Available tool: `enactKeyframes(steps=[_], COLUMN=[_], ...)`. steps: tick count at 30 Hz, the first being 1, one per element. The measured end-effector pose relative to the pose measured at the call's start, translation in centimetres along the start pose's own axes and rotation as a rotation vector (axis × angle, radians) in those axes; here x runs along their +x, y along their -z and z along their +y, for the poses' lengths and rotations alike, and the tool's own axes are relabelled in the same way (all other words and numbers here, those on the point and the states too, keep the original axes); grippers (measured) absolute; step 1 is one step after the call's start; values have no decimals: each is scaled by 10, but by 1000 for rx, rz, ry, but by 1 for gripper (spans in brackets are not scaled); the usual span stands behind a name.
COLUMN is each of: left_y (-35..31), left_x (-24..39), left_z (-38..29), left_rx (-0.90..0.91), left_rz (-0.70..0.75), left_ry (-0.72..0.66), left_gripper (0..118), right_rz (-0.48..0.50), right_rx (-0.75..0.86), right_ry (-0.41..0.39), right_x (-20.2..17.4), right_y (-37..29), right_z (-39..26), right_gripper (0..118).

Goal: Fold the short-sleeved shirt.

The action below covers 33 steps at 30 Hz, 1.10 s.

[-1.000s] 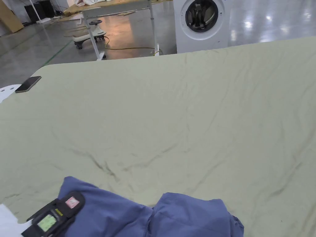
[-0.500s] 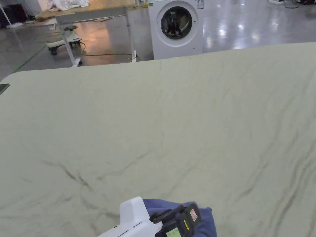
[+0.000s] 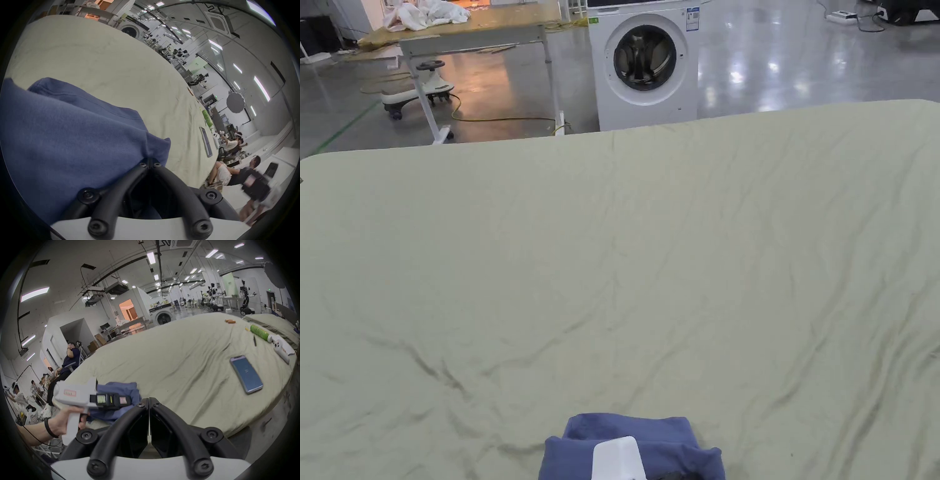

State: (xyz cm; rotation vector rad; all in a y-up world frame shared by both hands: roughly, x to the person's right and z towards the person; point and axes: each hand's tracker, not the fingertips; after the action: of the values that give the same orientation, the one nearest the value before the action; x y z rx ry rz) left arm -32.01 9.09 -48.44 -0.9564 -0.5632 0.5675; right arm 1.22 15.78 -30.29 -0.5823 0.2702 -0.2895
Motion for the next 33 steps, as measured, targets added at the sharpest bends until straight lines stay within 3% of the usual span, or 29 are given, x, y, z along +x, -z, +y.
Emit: enactKeyframes(steps=[3, 5, 7, 8, 9, 10, 12, 13, 14, 16, 22, 24, 27, 29, 33], left_y=[-40, -75, -108, -121, -133, -145, -160, -162, -165, -165, -117, -100, -95, -98, -97], left_x=[0, -6, -19, -27, -34, -42, -58, -65, -74, -90, -115, -113, -112, -114, -111], left_z=[5, 9, 12, 13, 13, 12, 10, 10, 8, 6, 3, 0, 0, -1, 0], left_rx=[91, 157, 208, 217, 232, 249, 253, 251, 251, 236, 111, 70, 95, 95, 96], left_rz=[-62, -71, -41, -23, 4, 18, 44, 58, 60, 53, -64, -81, -14, -33, -31], left_ry=[-4, 8, -11, -16, -23, -24, -41, -52, -68, -121, -191, -196, -186, -194, -182], left_gripper=[0, 6, 32, 59, 74, 79, 80, 80, 80, 81, 79, 62, 55, 39, 38], right_rz=[61, 90, 124, 143, 144, 151, 157, 124, 74, 87, 85, 86, 89, 95, 93], right_rx=[-106, -162, -215, -234, -268, -282, -383, -453, -506, -499, -475, -475, -478, -473, -454], right_ry=[-15, -76, -118, -120, -98, -62, 16, 8, -66, -149, -120, -106, -90, -78, -69], right_x=[-6, -16, -26, -32, -36, -40, -43, -45, -48, -51, -49, -48, -45, -43, -44], right_y=[27, 54, 86, 103, 121, 137, 169, 185, 198, 207, 196, 195, 196, 196, 191], right_z=[-7, -7, -2, 2, 6, 10, 17, 16, 11, 8, 8, 7, 7, 6, 4], right_gripper=[0, 0, 0, 0, 0, 0, 0, 0, 0, 0, 0, 0, 0, 0, 0])
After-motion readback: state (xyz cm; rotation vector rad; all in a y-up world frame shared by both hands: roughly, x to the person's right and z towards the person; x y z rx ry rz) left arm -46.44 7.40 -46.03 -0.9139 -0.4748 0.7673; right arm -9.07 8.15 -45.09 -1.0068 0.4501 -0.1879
